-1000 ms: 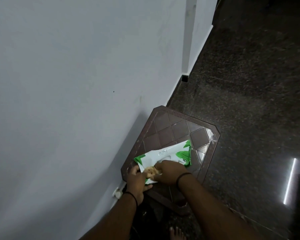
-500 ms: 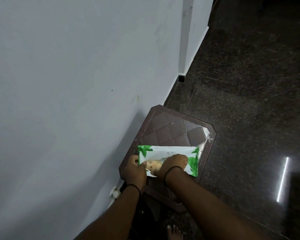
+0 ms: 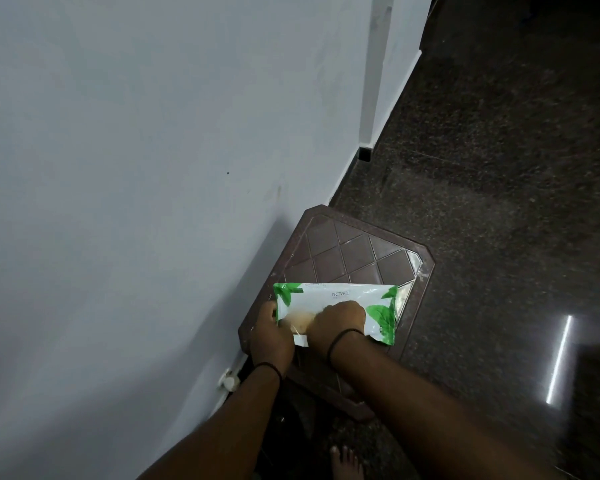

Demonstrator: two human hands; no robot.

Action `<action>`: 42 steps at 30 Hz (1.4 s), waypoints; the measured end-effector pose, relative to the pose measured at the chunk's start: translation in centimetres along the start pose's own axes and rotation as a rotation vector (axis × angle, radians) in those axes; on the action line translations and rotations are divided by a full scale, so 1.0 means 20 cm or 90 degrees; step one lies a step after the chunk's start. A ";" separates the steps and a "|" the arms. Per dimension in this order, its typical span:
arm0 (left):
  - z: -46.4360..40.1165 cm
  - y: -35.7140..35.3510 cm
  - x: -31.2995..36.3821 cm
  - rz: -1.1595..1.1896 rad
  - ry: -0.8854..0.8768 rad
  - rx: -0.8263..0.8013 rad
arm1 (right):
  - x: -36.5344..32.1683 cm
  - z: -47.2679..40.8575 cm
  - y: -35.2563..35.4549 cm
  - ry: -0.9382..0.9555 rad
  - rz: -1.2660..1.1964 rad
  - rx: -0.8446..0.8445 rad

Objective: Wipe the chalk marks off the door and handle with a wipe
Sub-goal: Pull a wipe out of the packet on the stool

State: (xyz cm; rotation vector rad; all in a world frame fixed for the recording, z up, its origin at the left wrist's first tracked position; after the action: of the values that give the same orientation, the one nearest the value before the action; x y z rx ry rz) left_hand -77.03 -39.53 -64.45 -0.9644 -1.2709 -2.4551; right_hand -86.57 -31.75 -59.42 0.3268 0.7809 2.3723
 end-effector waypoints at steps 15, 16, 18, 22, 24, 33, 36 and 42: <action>0.03 0.00 0.11 0.036 0.099 0.118 | 0.15 -0.13 0.02 -0.063 -0.364 0.218; 0.06 -0.03 0.09 0.103 0.085 0.039 | 0.17 -0.14 0.04 -0.072 -0.421 0.217; 0.13 -0.09 0.08 0.204 0.071 -0.199 | 0.20 -0.15 0.06 -0.104 -0.518 0.213; 0.12 -0.17 0.07 0.214 0.083 -0.337 | 0.25 -0.18 0.06 -0.118 -0.515 0.172; 0.08 -0.17 0.05 0.211 0.115 -0.303 | 0.26 -0.19 0.04 -0.111 -0.450 0.125; 0.01 -0.15 -0.05 0.193 0.124 -0.290 | 0.25 -0.27 -0.01 0.012 -0.285 -0.129; 0.00 -0.14 -0.07 0.171 0.100 -0.325 | 0.25 -0.28 -0.06 -0.023 -0.338 -0.094; -0.01 -0.12 -0.11 0.140 0.078 -0.295 | 0.19 -0.31 -0.09 -0.019 -0.296 -0.024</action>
State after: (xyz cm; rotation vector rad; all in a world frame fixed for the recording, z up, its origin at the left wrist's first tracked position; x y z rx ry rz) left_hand -76.55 -38.50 -67.40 -0.9707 -0.5287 -2.6291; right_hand -91.19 -30.92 -65.26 0.1445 0.7079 1.9377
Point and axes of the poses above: each hand's wrist, its own z-axis away from the middle knuckle, its own y-axis out of the back of the hand, x = y × z, the point moved 2 cm from there along -z, towards the middle knuckle, and after that the axes turned 5 degrees about -x, right-handed, at the moved point
